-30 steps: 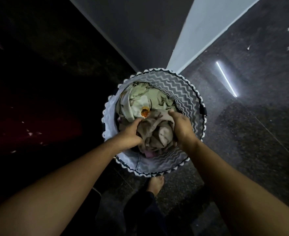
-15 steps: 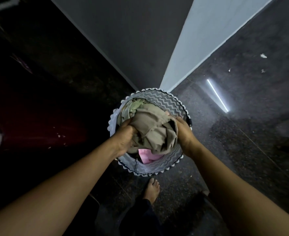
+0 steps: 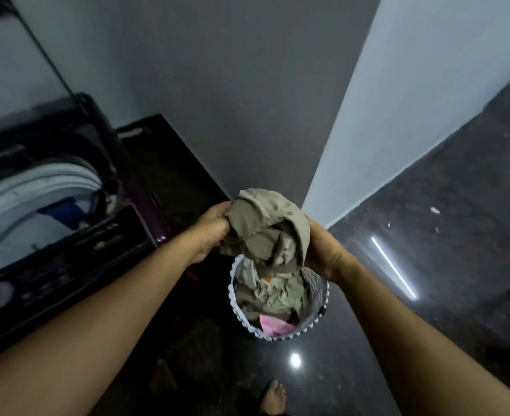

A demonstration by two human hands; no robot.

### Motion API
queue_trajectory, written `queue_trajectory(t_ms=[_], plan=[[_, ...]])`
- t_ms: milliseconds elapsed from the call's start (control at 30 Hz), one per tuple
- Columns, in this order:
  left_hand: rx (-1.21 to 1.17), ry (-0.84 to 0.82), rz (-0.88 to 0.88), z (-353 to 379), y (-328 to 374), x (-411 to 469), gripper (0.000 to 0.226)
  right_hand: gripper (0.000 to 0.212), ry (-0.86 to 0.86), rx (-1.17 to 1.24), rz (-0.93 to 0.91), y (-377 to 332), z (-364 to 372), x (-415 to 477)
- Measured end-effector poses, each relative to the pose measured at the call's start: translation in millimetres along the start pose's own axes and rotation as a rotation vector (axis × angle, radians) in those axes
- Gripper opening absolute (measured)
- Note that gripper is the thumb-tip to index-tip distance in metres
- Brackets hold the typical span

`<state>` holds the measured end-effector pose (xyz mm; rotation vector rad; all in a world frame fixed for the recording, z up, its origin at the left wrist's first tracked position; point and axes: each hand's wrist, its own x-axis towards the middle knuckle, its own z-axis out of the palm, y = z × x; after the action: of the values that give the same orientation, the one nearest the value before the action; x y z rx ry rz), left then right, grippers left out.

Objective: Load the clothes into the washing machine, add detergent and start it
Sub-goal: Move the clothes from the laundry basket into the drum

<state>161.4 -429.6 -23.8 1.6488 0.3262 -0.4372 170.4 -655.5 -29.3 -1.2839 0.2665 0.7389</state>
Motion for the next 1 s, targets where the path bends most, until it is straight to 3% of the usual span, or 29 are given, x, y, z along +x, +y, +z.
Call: queue_trajectory(t_ms=[133, 267, 367, 500, 667, 867, 1000], plan=[[0.036, 0.143, 0.102, -54, 46, -49, 0.041, 0.025, 0.136, -0.32, -0.144, -61, 58, -23], [-0.018, 0.318, 0.179, -128, 81, -97, 0.034, 0.035, 0.115, -0.482, -0.316, -111, 135, -38], [-0.075, 0.47, 0.234, -193, 92, -133, 0.025, 0.044, 0.108, -0.509, -0.381, -133, 197, -36], [-0.187, 0.668, 0.176, -274, 89, -168, 0.015, 0.021, 0.058, -0.452, -0.411, -141, 278, -23], [-0.204, 0.895, 0.106, -367, 63, -190, 0.026, 0.004, -0.05, -0.371, -0.409, -134, 371, 1], [-0.012, 0.904, -0.025, -442, 25, -190, 0.039, 0.008, -0.101, -0.506, -0.338, -95, 458, 65], [0.124, 0.666, -0.01, -468, 7, -176, 0.047, 0.004, -0.111, -0.666, -0.231, -60, 487, 113]])
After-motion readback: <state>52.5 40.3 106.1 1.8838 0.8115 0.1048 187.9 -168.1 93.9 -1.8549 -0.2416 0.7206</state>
